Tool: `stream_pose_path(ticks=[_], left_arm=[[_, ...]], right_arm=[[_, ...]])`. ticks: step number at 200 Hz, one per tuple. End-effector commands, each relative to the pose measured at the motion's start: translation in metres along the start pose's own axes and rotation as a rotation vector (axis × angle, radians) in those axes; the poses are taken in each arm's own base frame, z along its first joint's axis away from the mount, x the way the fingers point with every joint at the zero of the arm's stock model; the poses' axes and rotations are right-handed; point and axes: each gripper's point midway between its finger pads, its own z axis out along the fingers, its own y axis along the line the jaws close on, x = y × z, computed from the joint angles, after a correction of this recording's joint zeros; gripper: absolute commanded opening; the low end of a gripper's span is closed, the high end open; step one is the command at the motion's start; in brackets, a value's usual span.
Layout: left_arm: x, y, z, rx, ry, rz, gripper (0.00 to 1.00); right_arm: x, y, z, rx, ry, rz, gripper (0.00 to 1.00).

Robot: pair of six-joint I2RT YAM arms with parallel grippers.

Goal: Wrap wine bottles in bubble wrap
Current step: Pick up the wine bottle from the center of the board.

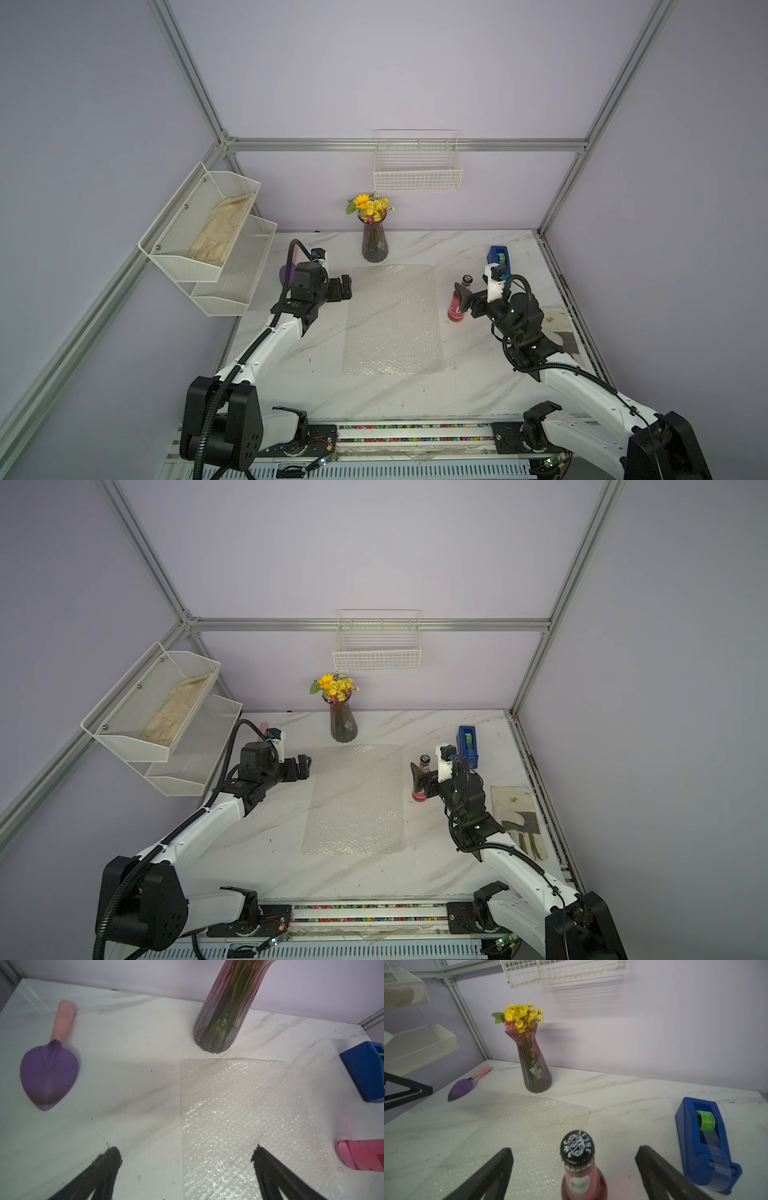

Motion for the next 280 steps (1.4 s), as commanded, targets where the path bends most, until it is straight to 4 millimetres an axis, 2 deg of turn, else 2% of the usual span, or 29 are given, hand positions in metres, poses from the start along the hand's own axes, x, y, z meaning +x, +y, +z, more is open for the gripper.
stream_pose_path(ticks=[1,29,56,89,185,280], left_arm=[[-0.011,-0.004,-0.004,-0.002,-0.026,-0.044,1.00],[-0.010,-0.003,-0.003,-0.012,-0.023,-0.043,1.00],[-0.008,0.001,-0.002,-0.029,-0.027,-0.041,1.00],[-0.005,0.002,0.002,-0.035,-0.016,-0.043,1.00],[-0.006,0.003,0.000,-0.043,-0.028,-0.037,1.00],[-0.007,0.006,-0.002,-0.057,-0.030,-0.027,1.00]], right_arm=[[0.017,0.001,0.003,0.030,0.031,-0.028,0.97],[0.039,-0.002,0.014,0.055,0.083,-0.015,0.97],[0.042,-0.011,0.026,0.110,0.108,-0.018,0.97],[0.049,-0.009,0.035,0.103,0.140,0.001,0.97],[0.047,-0.014,0.038,0.134,0.128,0.018,0.79],[0.034,-0.011,0.029,0.110,0.039,-0.012,0.60]])
